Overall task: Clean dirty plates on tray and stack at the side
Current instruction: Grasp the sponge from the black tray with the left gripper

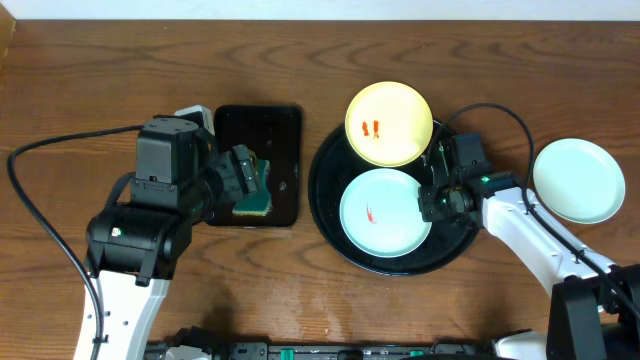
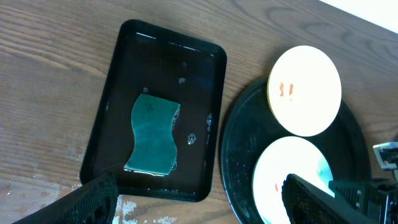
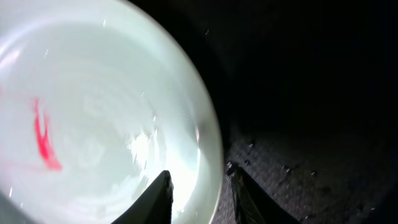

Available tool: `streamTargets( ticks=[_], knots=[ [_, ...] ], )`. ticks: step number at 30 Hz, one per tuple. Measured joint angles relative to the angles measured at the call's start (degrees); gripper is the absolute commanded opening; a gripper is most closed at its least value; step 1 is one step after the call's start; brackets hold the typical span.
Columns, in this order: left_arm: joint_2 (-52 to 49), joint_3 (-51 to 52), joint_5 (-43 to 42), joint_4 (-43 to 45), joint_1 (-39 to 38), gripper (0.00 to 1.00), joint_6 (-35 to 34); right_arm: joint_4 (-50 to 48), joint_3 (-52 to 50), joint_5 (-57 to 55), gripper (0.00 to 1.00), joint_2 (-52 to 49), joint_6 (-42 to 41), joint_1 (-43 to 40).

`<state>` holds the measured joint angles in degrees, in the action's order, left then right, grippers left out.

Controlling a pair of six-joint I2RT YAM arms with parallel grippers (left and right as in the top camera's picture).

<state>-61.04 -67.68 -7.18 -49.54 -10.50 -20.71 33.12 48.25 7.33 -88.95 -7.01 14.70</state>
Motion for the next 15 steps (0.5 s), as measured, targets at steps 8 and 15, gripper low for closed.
streamTargets(
  ticks=[8, 15],
  knots=[
    [-1.9, 0.0, 0.4, -1.8, 0.0, 0.85, 0.0, 3.2, 0.0, 2.3, 0.31, 0.0, 0.8, 0.0],
    [-13.6, 0.0, 2.0, -3.8, 0.0, 0.7, -0.3, 3.1, 0.0, 2.6, 0.31, 0.0, 0.8, 0.0]
  ],
)
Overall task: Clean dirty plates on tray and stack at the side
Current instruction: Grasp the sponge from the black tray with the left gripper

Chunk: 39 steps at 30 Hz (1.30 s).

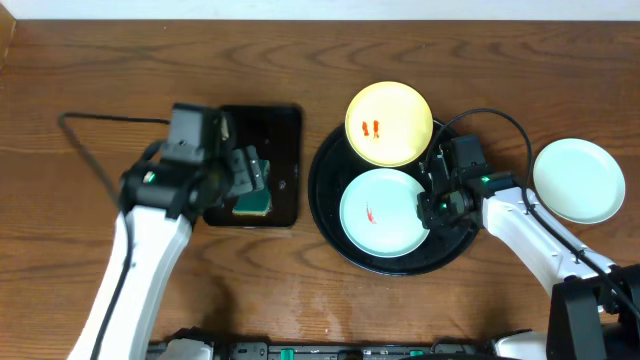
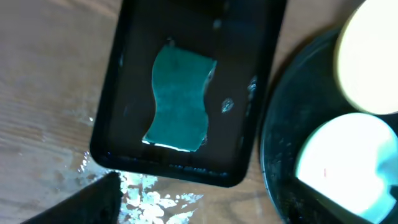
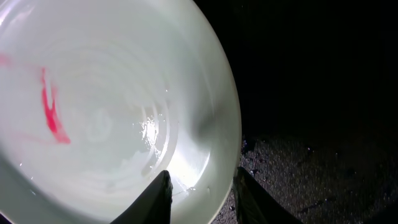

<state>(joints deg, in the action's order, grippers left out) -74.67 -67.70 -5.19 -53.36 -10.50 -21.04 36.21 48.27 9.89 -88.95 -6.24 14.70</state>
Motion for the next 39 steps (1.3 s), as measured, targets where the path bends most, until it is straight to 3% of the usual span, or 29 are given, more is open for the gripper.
streamTargets(
  ticks=[2, 8, 12, 19, 26, 27, 29, 31, 39],
  knots=[
    [-3.2, 0.0, 0.4, 0.2, 0.0, 0.63, 0.4, 0.0, 0.0, 0.0, 0.31, 0.0, 0.0, 0.0],
    [-14.6, 0.0, 1.4, 0.9, 0.0, 0.63, 0.3, 0.7, 0.0, 0.2, 0.31, 0.0, 0.0, 0.0],
    [-23.9, 0.0, 1.6, 1.7, 0.0, 0.53, 0.3, 0.9, 0.0, 0.2, 0.31, 0.0, 0.0, 0.0],
    [-33.2, -0.3, 1.4, 4.4, 0.0, 0.08, 0.3, 1.3, 0.0, 0.2, 0.31, 0.0, -0.1, 0.0],
    [-33.2, -0.5, 1.2, 4.7, -0.1, 0.07, 0.5, 1.7, 0.0, 0.2, 0.3, 0.0, -0.1, 0.0],
    [-32.8, -0.5, 1.0, 4.6, -0.1, 0.14, 0.5, 1.8, 0.0, 0.2, 0.3, 0.0, -0.1, 0.0],
    [-31.5, -0.5, 1.1, 4.5, -0.1, 0.45, 0.9, 2.1, 0.0, 0.3, 0.3, 0.0, -0.1, 0.0],
    [-28.9, -0.5, 1.2, 4.5, -0.1, 0.56, 0.7, 2.3, 0.0, 0.3, 0.3, 0.0, -0.1, 0.0],
    [-20.3, -0.5, 5.7, 7.9, 0.0, 0.56, 0.4, 2.3, 0.0, 0.4, 0.3, 0.0, -0.2, 0.0]
  ],
)
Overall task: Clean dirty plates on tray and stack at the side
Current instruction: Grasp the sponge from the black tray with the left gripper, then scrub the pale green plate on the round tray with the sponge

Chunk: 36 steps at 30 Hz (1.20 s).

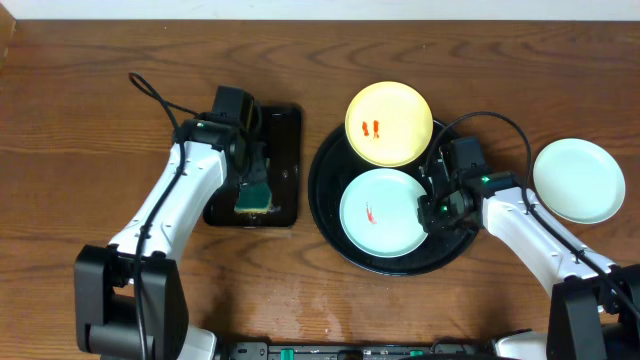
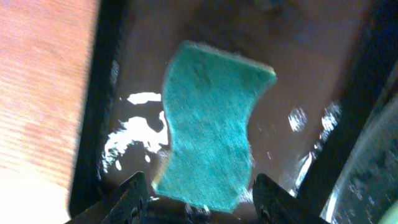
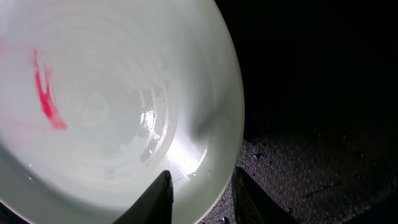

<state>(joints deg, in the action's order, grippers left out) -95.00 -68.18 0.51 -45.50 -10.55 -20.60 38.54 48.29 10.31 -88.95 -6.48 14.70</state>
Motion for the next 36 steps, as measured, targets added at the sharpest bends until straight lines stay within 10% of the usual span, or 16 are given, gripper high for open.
streamTargets(
  ticks=[9, 14, 36],
  knots=[
    [-7.8, 1.2, 1.3, 6.6, 0.0, 0.48, 0.0, 0.0, 0.0, 0.0, 0.3, 0.0, 0.0, 0.0],
    [-11.7, 1.5, -1.0, 7.7, 0.0, 0.08, -0.3, 0.3, 0.0, 0.0, 0.3, 0.0, 0.0, 0.0],
    [3.1, -1.1, -9.0, -3.0, -1.1, 0.07, 0.0, -3.7, 0.0, -3.7, 0.3, 0.0, -2.7, 0.0]
  ],
)
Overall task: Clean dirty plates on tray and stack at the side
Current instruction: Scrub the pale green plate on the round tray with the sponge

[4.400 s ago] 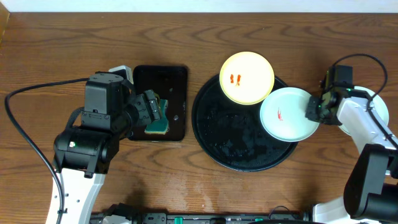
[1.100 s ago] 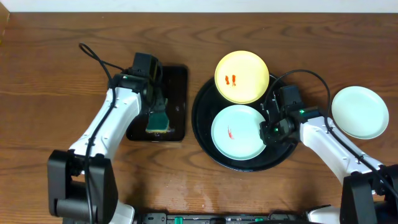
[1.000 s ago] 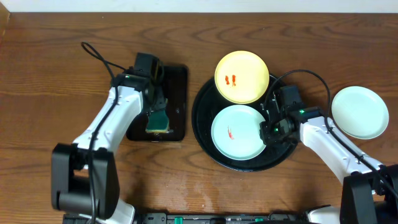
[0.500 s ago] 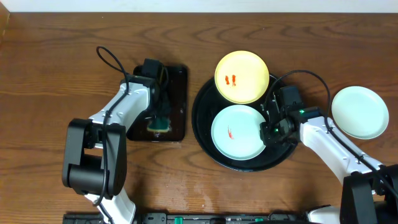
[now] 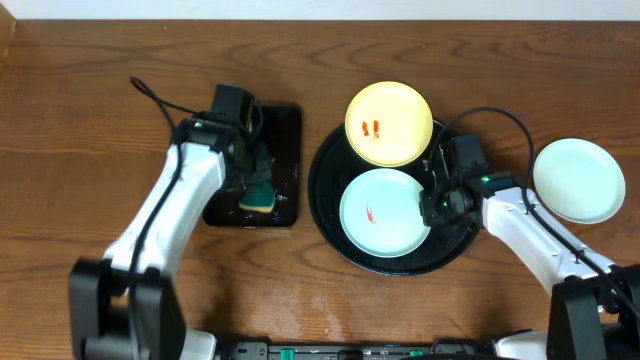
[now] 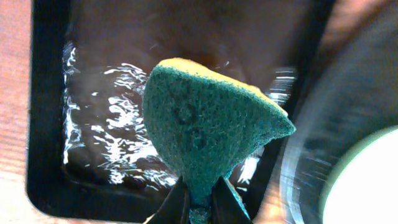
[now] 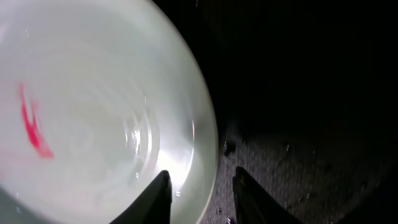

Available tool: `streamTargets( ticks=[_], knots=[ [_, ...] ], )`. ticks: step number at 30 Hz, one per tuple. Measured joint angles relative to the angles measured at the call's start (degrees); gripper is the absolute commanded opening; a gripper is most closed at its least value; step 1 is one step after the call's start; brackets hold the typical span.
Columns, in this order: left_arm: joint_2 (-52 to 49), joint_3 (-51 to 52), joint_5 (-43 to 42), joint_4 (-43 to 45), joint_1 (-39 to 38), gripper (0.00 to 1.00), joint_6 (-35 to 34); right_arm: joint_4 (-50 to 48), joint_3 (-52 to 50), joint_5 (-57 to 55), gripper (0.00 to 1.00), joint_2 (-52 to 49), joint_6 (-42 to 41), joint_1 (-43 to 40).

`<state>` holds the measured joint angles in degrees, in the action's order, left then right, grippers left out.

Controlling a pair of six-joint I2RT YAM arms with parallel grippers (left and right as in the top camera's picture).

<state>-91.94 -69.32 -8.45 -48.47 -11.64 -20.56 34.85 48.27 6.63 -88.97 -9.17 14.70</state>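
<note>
A round black tray (image 5: 340,232) holds a pale green plate (image 5: 384,212) with a red smear and a yellow plate (image 5: 388,122) with red marks. My left gripper (image 6: 198,194) is shut on the green sponge (image 6: 205,134), holding it just above the wet black rectangular tray (image 5: 283,130). The right gripper (image 7: 200,190) straddles the right rim of the green plate (image 7: 93,112), its jaws apart, one finger over the plate and one over the tray floor (image 7: 311,124).
A clean pale green plate (image 5: 578,180) sits on the wooden table to the right of the round tray. Cables trail from both arms across the table.
My left gripper, open over the flat-lying sponge before, has shut on it and the sponge is now raised off the wet tray. The right gripper stays at the plate's rim.
The left gripper hung open high above the sponge lying in the rectangular tray, then was lower over it, then close above it, and now grips the sponge. Throughout, my right gripper stayed open astride the green plate's right rim.
</note>
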Motion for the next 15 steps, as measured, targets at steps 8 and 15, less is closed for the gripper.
streamTargets(
  ticks=[8, 15],
  knots=[
    [5.0, -0.9, -3.8, 0.3, -10.5, 0.07, -0.2, -4.5, -0.9, -0.4, 0.06, -4.0, -1.0, 0.0],
    [2.6, -0.2, -4.8, 9.0, -18.9, 0.07, -5.2, -5.8, -1.1, -0.1, 0.01, -4.7, -4.2, -0.1]
  ],
)
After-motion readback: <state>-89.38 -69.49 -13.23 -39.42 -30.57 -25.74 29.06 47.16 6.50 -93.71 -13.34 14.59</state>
